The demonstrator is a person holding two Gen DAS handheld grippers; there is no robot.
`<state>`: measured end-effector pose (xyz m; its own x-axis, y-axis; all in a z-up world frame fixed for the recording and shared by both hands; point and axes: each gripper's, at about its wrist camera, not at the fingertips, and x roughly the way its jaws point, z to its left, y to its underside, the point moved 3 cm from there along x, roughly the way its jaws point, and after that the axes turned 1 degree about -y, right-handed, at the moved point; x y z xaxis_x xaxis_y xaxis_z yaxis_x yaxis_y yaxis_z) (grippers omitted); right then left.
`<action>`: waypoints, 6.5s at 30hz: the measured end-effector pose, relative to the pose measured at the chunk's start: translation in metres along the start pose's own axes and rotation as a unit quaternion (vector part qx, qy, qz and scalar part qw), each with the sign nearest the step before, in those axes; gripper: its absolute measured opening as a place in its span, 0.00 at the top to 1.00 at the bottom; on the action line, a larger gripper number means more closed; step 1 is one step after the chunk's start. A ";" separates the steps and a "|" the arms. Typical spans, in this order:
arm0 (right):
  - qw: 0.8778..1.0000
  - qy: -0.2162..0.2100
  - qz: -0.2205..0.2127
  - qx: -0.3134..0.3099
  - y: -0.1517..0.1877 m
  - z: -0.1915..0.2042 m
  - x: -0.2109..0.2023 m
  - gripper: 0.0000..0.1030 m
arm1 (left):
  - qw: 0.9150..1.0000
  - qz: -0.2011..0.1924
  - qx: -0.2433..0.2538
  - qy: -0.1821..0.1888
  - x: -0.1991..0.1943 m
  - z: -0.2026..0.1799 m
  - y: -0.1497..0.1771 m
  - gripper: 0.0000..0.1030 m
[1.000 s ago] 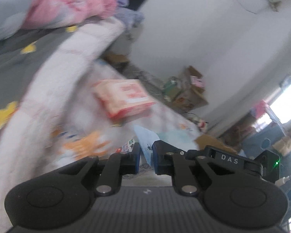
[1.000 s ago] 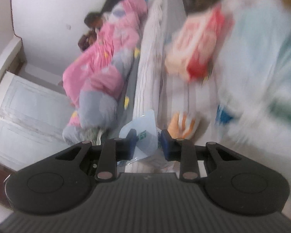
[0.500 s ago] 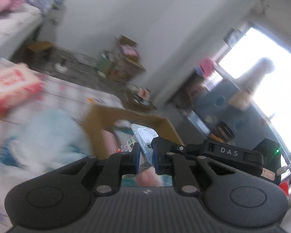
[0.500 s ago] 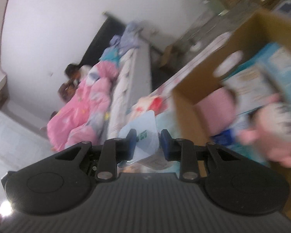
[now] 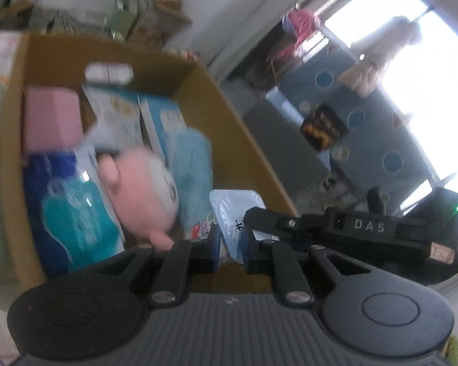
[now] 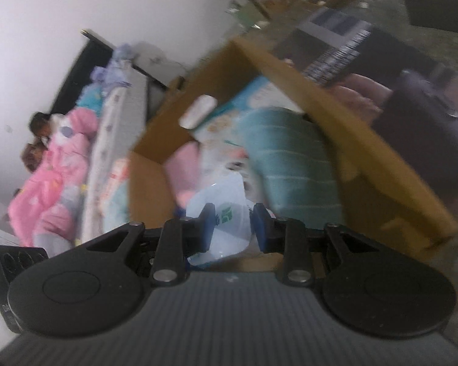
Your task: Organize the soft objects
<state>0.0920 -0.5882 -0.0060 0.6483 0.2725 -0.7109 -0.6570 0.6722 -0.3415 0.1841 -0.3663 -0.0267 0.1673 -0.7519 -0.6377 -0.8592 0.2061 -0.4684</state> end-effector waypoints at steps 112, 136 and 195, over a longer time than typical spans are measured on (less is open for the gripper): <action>0.969 -0.205 0.088 -0.108 0.104 0.368 0.212 0.66 | 0.895 -0.197 0.096 -0.388 -0.266 0.163 -0.025 0.61; 0.988 -0.080 0.052 -0.121 0.006 0.103 0.010 0.67 | 0.972 -0.018 0.185 -0.145 -0.089 -0.019 0.034 0.57; 0.923 -0.229 0.165 -0.260 0.197 0.243 0.070 0.49 | 0.940 -0.111 -0.007 -0.324 -0.296 0.164 0.203 0.20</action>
<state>0.1021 -0.2693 0.0264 0.3957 0.7461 -0.5355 -0.8671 0.1114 -0.4855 0.0396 0.0003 -0.0334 0.5991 -0.2357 -0.7652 -0.7733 0.0775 -0.6293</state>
